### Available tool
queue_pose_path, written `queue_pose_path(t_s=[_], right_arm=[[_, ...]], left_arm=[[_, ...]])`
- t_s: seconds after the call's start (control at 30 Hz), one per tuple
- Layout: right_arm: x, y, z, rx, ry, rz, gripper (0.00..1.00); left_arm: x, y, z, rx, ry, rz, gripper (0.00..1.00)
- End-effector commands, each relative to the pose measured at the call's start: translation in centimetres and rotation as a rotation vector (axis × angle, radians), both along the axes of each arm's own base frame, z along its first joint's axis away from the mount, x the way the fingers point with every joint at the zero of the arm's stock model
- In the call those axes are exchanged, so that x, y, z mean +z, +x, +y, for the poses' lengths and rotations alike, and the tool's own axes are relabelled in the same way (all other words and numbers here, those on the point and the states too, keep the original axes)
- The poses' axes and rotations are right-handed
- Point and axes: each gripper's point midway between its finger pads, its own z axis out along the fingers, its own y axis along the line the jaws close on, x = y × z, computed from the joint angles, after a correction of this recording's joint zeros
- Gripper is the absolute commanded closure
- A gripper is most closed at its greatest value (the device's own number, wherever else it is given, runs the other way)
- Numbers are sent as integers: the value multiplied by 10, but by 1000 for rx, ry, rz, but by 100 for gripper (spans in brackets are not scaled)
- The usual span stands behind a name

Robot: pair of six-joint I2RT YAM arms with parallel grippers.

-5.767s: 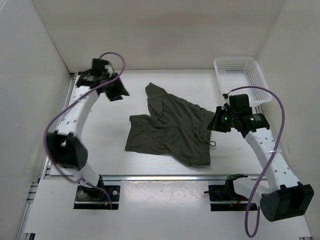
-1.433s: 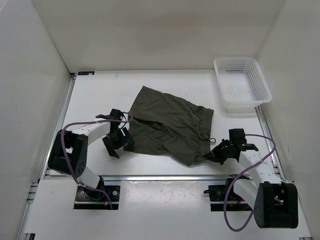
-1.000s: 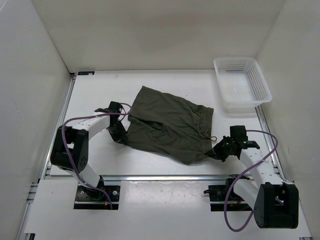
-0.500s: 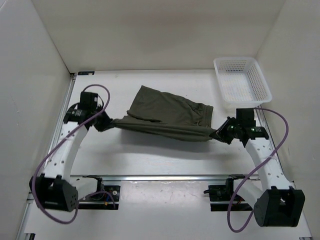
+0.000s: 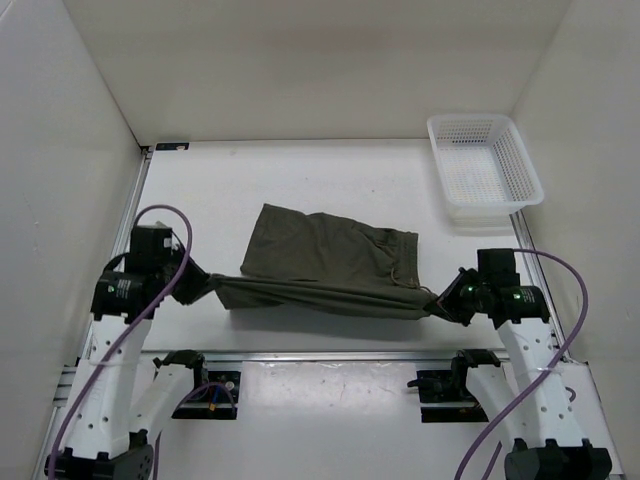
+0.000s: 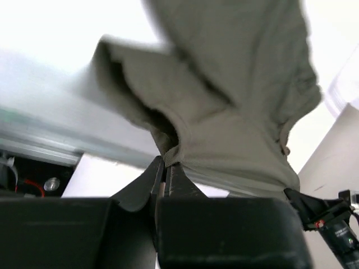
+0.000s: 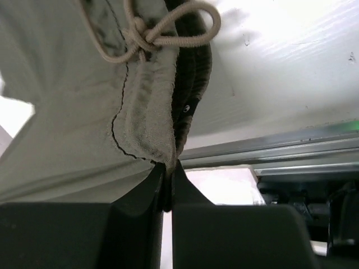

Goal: Fold and stack the shorts
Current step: Fold the shorts

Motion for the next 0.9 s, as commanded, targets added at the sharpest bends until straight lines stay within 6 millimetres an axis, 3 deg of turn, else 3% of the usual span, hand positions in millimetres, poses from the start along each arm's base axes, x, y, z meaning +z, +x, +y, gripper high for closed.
queue_pose_path(t_s=[0.0, 0.1, 0.13, 0.17, 0.2, 0.23, 0.27, 0.3, 0.37, 0.43, 0.47, 0.5, 0.57, 0.6, 0.63, 0.67, 0.7, 0.73, 0.77, 0.83, 0.87], right_arm=[[22, 11, -29, -90, -151, -82, 100], [31, 38, -37, -108, -198, -97, 100], [41, 52, -37, -111, -195, -133, 100], [43, 61, -39, -108, -210, -144, 100], [39, 71, -39, -93, -219, -129, 100], [49, 89, -40, -105, -227, -176, 100], [51, 98, -40, -97, -232, -188, 100], [45, 109, -40, -86, -239, -160, 100], [57, 136, -41, -89, -247, -209, 100], [48, 157, -42, -81, -263, -182, 100], [48, 177, -41, -82, -262, -192, 100], [49, 187, -40, -82, -262, -195, 100], [47, 218, -37, -79, -269, -201, 100], [46, 229, -36, -79, -269, -201, 99], [45, 240, -36, -69, -275, -207, 93], [43, 259, -33, -55, -269, -209, 61], [44, 268, -27, -21, -246, -216, 39], [46, 273, -24, -13, -235, -212, 24], [48, 277, -21, 7, -240, -223, 14], [65, 276, -15, 23, -258, -274, 8], [64, 271, -18, 29, -290, -277, 7]], left_arm=[[23, 36, 21, 36, 121, -65, 90], [43, 83, 19, -14, 157, -115, 90], [59, 97, 19, -26, 166, -155, 90], [52, 116, 20, -30, 186, -125, 90], [55, 130, 21, -20, 198, -135, 90], [65, 143, 23, -15, 216, -161, 90], [51, 158, 23, -28, 226, -107, 90], [49, 168, 22, -29, 226, -102, 90], [48, 190, 23, -26, 231, -111, 90], [28, 214, 18, -45, 205, -61, 90], [32, 229, 17, -42, 204, -85, 90], [11, 241, 15, -53, 199, -29, 90], [-2, 260, 14, -55, 199, -9, 90], [-13, 282, 12, -56, 200, 2, 90], [-20, 292, 8, -70, 181, 12, 87], [-27, 298, 5, -90, 177, 34, 81], [-34, 306, 5, -93, 178, 74, 68], [-36, 307, 0, -104, 178, 89, 54], [-36, 309, 0, -104, 178, 90, 39], [-30, 305, 4, -102, 203, 79, 9], [-26, 303, 5, -111, 209, 65, 7]])
